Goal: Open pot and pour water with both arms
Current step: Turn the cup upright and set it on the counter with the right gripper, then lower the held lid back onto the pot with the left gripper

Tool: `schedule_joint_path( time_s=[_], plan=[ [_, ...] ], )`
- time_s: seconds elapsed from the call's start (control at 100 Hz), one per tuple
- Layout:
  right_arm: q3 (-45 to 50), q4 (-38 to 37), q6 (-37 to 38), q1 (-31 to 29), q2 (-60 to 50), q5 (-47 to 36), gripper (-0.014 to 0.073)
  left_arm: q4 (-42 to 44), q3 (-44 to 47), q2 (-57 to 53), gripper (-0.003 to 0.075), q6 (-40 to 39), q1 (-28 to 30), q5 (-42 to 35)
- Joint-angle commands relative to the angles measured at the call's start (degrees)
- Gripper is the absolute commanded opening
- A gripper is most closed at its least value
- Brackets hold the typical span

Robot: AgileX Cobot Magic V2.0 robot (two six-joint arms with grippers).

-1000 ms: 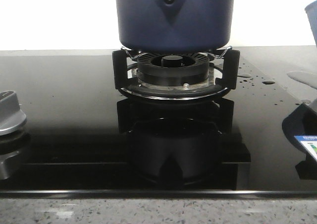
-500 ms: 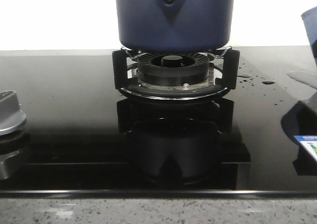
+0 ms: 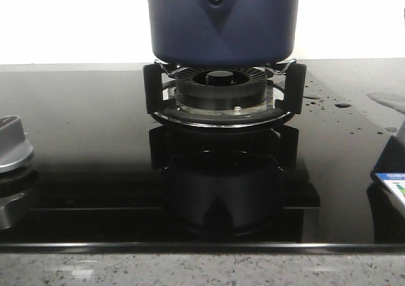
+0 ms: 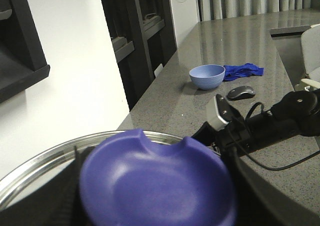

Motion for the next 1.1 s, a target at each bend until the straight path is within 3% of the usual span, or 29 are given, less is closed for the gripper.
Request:
schedule_joint_path(
  time_s=[0.0, 0.21, 0.44, 0.58, 0.75, 1.09],
  plan=[
    [-1.33, -0.88, -0.03, -0.28, -3.18, 1.12, 0.0617, -6.11, -1.71, -1.64, 0.0250, -0.65, -0.06, -1.57],
    [-1.65, -0.88, -0.03, -0.28, -10.12, 1.23, 0.0617, -6.11, -1.71, -1.07, 0.0250, -0.65, -1.29, -4.00],
    [-1.98, -0.88, -0.03, -0.28, -19.12, -0.25, 0.0587, -6.11, -1.71, 4.91, 0.0250, -0.30, -7.64, -8.65],
    [-1.98, -0.88, -0.03, -0.28, -24.35, -4.54, 0.0371, -6.15, -1.71, 10.15, 0.0250, 0.25, -10.66, -12.08],
    [-1.98, -1.00, -0.03, -0.28, -28.30, -8.95, -0.0064, -9.54, -1.71, 16.15, 0.0250, 4.57, -12.05, -12.63],
    [-1.98, -1.38, -0.03, -0.28, -29.70, -12.49, -0.0064, -11.74, -1.71, 23.24, 0.0250, 5.77, -12.05, -12.77]
  ],
)
